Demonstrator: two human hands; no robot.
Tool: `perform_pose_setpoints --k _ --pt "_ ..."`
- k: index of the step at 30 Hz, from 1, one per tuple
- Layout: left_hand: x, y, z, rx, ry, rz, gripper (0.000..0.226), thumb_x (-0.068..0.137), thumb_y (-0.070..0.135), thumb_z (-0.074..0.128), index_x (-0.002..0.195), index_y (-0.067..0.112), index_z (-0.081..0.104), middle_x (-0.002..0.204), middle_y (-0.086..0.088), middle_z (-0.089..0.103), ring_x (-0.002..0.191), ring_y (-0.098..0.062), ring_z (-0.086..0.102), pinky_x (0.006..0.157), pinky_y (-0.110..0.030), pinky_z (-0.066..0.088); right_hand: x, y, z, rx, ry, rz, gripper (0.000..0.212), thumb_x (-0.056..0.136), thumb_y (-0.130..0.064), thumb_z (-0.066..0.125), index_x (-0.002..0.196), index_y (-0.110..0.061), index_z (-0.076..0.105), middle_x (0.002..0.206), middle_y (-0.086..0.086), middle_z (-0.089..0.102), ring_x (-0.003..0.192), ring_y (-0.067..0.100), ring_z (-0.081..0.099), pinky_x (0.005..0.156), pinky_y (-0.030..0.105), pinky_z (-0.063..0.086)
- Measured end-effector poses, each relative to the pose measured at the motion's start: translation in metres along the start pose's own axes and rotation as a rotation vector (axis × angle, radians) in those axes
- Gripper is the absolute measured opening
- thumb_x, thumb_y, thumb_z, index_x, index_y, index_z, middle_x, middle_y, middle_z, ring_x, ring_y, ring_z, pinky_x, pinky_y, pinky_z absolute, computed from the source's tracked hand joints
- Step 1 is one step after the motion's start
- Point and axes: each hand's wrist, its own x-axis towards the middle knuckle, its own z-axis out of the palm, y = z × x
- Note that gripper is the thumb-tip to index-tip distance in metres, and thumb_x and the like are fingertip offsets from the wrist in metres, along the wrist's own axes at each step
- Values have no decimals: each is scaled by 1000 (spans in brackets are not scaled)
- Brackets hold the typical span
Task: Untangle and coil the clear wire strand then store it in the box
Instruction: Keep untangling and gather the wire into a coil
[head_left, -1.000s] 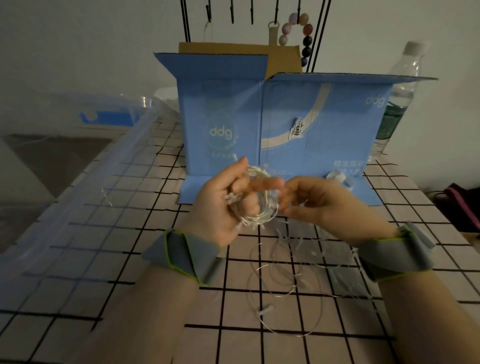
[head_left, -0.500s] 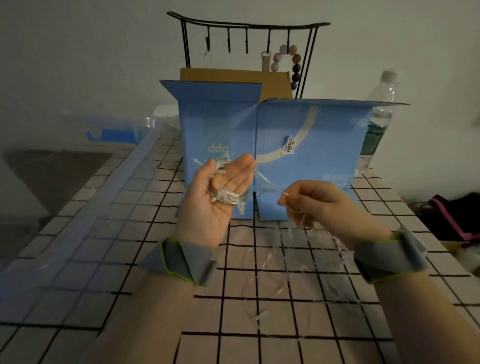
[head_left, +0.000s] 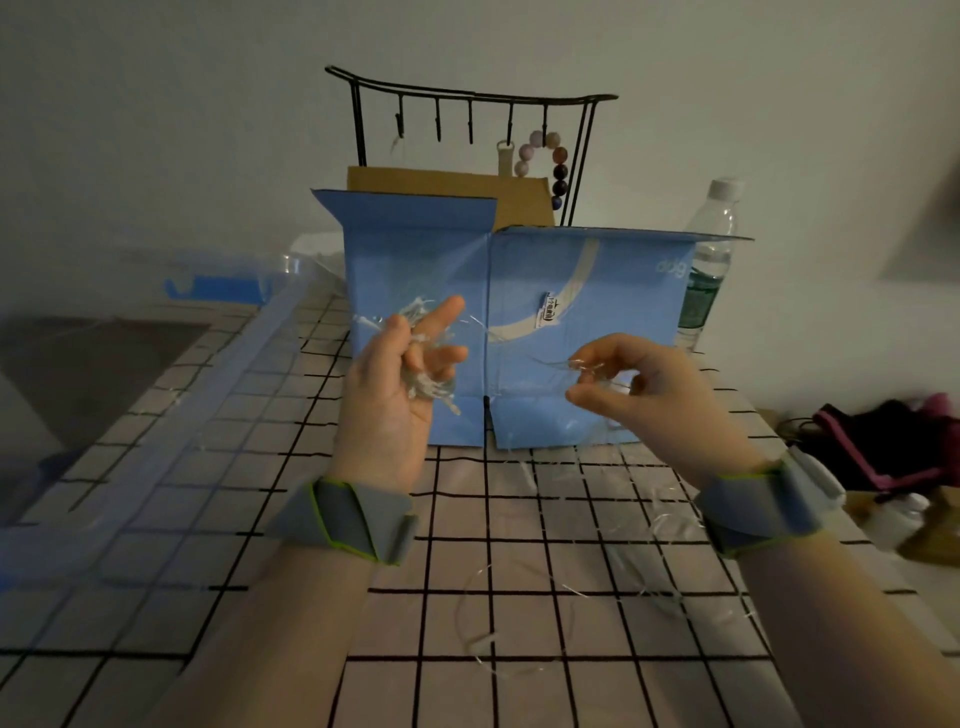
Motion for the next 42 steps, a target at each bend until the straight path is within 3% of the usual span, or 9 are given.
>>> perform_pose_setpoints --k 4,10,18,27,30,33,36,38,42 --pt "1 -1 -2 73 38 23 44 99 23 33 56 16 36 100 2 73 61 -5 64 61 -17 49 -4 0 -2 214 39 -4 19 86 -2 57 77 -19 58 79 -4 61 75 -1 55 75 11 40" --pt "-1 -7 2 241 51 44 55 98 21 35 44 23 43 99 6 73 68 -9 67 63 -17 49 -4 -2 0 627 171 115 19 90 2 47 80 -11 56 60 -4 59 49 12 53 51 22 45" --pt "1 -12 -3 401 180 120 42 96 29 43 73 -3 56 105 1 65 105 -8 62 83 -16 45 -2 15 6 26 47 218 11 85 -9 60 76 -15 60 64 -1 61 49 -5 53 46 6 38" --pt "-2 -3 8 -119 98 -33 51 100 31 25 64 19 60 88 1 74 100 -20 66 96 -33 47 -1 36 28 -48 -110 254 16 91 -9 50 91 -4 65 73 1 62 72 13 58 64 12 43" --pt "-1 -4 7 -89 86 -31 36 99 30 26 77 16 50 87 1 74 92 -17 69 86 -27 52 -3 42 37 -268 -21 201 24 91 -8 50 113 -11 57 100 1 54 94 11 50 77 17 36" --pt "0 -7 3 -62 66 -26 32 100 29 26 80 15 47 90 1 74 96 -18 68 89 -26 51 -13 31 42 -251 228 163 17 86 -2 48 96 -10 58 89 4 54 78 15 49 72 28 38" --pt "-1 -9 4 -28 55 -15 34 100 28 27 76 13 45 92 0 74 97 -19 68 89 -27 51 -22 13 45 108 117 393 47 94 -32 41 64 -3 63 59 7 64 56 19 56 61 31 42" --pt "-2 -11 5 5 49 -5 34 100 28 28 76 12 46 94 0 74 96 -19 68 88 -26 51 -26 5 47 219 -18 522 81 75 -71 33 68 2 68 65 13 70 60 22 64 58 29 48" --pt "-7 -13 9 108 36 14 35 99 27 29 71 11 43 98 3 73 92 -19 70 88 -29 52 -26 -2 59 328 -153 570 84 53 -73 57 88 2 65 94 20 70 90 29 67 84 38 55"
